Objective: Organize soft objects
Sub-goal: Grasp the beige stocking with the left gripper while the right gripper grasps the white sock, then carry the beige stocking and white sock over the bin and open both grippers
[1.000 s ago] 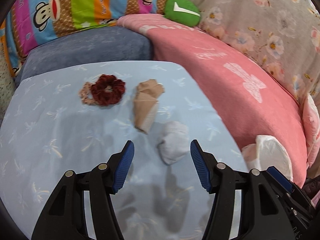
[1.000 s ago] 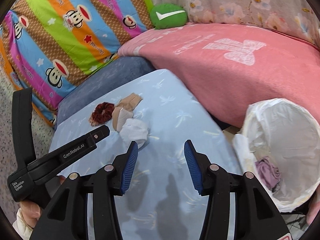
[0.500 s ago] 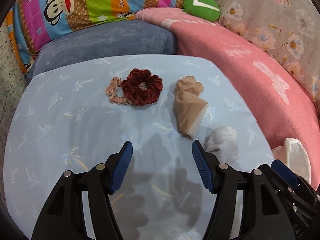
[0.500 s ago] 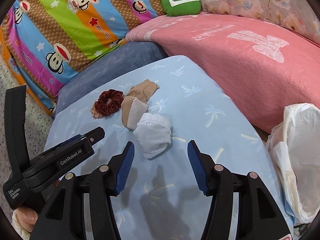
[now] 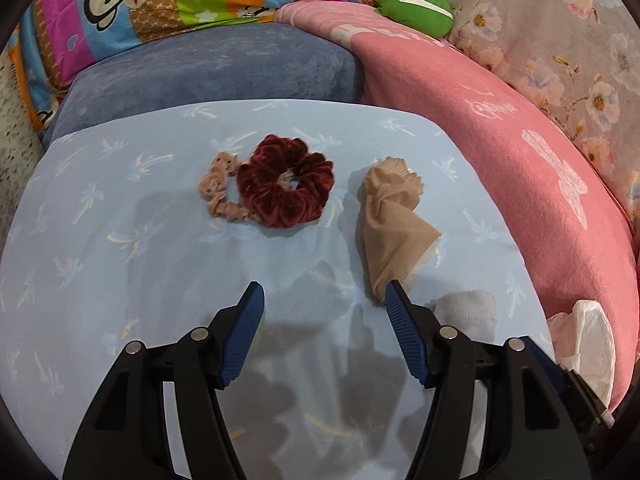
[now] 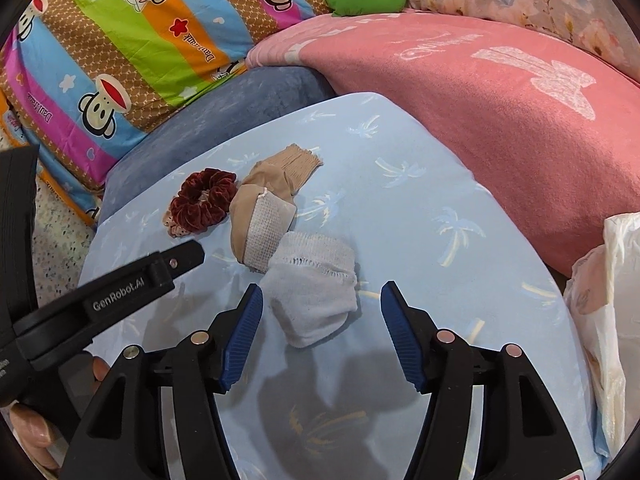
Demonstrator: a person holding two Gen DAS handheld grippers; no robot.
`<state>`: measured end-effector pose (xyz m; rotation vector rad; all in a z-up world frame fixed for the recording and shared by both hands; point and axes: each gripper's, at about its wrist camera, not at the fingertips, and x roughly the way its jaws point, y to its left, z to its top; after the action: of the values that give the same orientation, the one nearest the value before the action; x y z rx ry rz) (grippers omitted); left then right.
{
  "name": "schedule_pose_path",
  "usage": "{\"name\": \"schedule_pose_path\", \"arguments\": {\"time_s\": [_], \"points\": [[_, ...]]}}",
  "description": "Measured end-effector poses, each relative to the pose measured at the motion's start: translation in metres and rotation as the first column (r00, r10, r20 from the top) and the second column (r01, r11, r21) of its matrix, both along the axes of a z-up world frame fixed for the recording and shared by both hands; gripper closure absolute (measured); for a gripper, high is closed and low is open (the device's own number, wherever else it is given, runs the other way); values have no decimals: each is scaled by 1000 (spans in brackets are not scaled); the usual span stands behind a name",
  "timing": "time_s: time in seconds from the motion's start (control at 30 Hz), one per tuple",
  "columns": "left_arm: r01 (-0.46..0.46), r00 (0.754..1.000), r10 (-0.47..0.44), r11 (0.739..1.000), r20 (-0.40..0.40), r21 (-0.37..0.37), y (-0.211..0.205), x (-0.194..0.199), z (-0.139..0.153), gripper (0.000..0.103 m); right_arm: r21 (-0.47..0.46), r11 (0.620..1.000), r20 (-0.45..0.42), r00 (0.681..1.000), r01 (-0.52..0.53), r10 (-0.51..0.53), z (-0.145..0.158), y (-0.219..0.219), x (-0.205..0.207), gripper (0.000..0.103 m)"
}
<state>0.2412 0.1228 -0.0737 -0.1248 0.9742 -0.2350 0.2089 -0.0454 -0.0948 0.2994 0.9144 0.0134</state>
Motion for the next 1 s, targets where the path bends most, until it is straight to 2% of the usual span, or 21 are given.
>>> {"name": "schedule_pose_path", "arguments": {"time_s": [0.3, 0.4, 0.47, 0.53, 0.63, 0.7, 0.77, 1.0], "points": [[81, 997, -81, 997, -3, -8, -24, 20, -9, 43, 29, 1000, -14, 1000, 2, -2, -14, -6, 17, 44], [105, 994, -105, 994, -9, -18, -31, 25, -14, 43, 52, 999, -16, 1000, -6, 7, -18, -9, 21, 54], [116, 993, -117, 993, -18, -22, -35, 30, -17, 43, 77, 997, -17, 1000, -13, 14, -20, -10, 23, 65], [122, 992, -123, 992, -29, -33, -37, 33, -20, 44, 88, 996, -16, 1000, -18, 20, -21, -10, 24, 69], [136, 989, -140, 988, -51, -71, -37, 37, -24, 61, 86, 996, -9, 999, -34, 35, -20, -9, 24, 78], [146, 986, -152, 986, -64, -85, -38, 36, -27, 78, 84, 996, -7, 999, -38, 39, -19, -9, 22, 83], [155, 986, -159, 985, -52, -77, -40, 33, -25, 84, 84, 996, -5, 999, -37, 37, -17, -9, 20, 86], [190, 981, -192, 979, -21, -75, -48, 16, -8, 87, 79, 997, 30, 1000, -6, 3, 2, -21, 0, 88]]}}
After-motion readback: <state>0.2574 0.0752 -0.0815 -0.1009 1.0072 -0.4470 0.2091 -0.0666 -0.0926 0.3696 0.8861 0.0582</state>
